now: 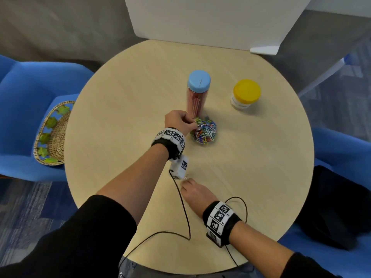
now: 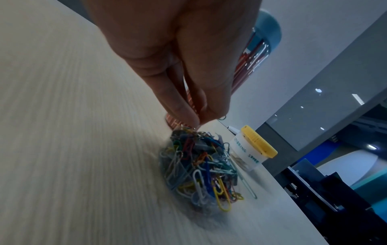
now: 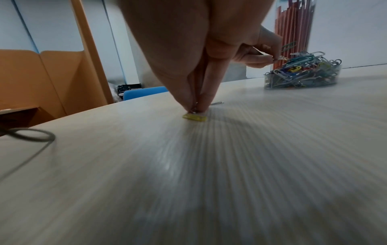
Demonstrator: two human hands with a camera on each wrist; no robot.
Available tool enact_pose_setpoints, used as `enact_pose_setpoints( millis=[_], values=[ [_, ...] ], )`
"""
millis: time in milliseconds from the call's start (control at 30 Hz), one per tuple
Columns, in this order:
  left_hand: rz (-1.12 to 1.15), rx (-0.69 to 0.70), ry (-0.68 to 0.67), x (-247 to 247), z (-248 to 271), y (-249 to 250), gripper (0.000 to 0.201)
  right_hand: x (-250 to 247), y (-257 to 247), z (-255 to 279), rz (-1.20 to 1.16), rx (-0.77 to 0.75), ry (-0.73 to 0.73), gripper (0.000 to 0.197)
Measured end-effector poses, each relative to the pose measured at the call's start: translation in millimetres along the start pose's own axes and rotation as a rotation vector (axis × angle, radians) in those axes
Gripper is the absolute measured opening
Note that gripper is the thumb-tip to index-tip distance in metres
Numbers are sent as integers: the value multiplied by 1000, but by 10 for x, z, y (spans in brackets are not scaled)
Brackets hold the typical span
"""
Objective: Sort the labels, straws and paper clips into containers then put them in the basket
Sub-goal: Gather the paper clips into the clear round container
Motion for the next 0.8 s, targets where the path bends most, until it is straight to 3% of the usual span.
enact_pose_setpoints(
  millis=[167, 533, 667, 800],
  values=[
    [-127, 36, -78, 85, -85, 45, 10, -161, 96, -38, -170, 90, -43, 19],
    [-213, 157, -145, 12, -158, 42, 17, -243, 425, -36, -478, 435, -20, 24],
    [-156, 179, -129, -21, -126, -6, 15, -263, 305, -72, -259, 316, -103, 10],
    [-99, 186, -107, -73, -67, -137, 19, -290, 250, -95, -88, 186, -85, 19]
  ],
)
Point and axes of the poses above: each hand's wrist, its own z-axis away from the middle knuckle, its own x-axis out of the palm, y = z × x, the point moved 6 cm from there along -z, towards the middle knuckle, and after that the axes turned 5 degrees about -y, right-handed, at the moved point
